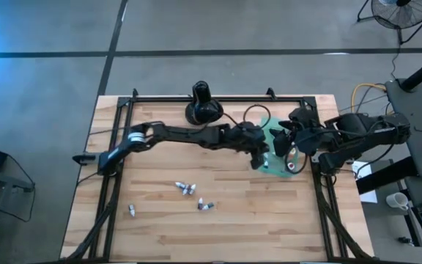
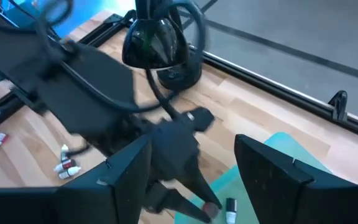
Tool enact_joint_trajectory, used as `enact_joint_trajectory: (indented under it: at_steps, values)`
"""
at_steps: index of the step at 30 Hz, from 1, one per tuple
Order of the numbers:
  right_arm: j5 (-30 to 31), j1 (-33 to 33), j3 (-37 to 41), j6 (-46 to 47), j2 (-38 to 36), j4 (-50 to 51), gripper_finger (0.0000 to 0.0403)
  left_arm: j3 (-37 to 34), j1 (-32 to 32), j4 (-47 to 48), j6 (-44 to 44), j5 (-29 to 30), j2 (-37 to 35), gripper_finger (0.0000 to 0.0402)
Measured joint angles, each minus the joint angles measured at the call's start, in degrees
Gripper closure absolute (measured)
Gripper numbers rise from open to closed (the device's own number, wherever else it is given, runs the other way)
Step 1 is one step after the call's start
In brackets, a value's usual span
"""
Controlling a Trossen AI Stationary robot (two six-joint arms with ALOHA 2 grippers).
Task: Pick & Place food coloring
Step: Put the small brown food coloring bottle into the green bin, then put the bottom small red food coloring bottle into the green bin
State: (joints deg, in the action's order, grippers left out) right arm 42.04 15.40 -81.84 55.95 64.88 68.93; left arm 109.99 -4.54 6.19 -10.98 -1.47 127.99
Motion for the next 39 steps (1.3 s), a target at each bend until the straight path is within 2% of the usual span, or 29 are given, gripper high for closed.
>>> enact_joint_trajectory:
  at_steps: [5,9,14,20,24,26,29,34,39]
  values:
    - [0.1,0.2,0.1,0.3,0.0,0.0,0.0179,4.5,0.0,3.6,-0.7,0.0,4.6,0.0346]
    - [0.1,0.2,0.2,0.5,0.0,0.3,0.0179,4.3,0.0,3.9,-1.3,0.1,5.1,0.031]
    - [0.1,0.2,0.4,1.1,0.0,1.4,0.0179,4.2,0.5,7.8,-0.5,8.9,3.3,0.0255]
    - [0.1,0.2,0.8,0.7,0.1,1.6,0.0179,4.1,1.2,21.0,9.5,8.6,-4.2,0.0233]
    - [0.1,0.2,1.5,-0.4,0.1,1.6,0.0179,3.8,2.7,34.8,20.8,8.1,-9.8,0.0232]
    - [0.1,0.2,2.0,-0.6,0.1,1.6,0.0179,3.3,3.0,42.8,21.9,10.2,-11.6,0.0232]
    - [0.0,0.2,2.6,-0.8,0.1,1.6,0.0179,3.2,2.6,57.9,14.4,14.5,-14.0,0.0232]
    - [0.0,0.2,3.2,-0.8,0.3,1.5,0.0179,-0.2,4.6,81.8,-7.6,15.2,-17.4,0.0232]
    - [-0.1,0.2,3.8,-1.4,0.5,1.5,0.0179,-13.2,12.6,83.6,-13.7,15.5,-25.8,0.0232]
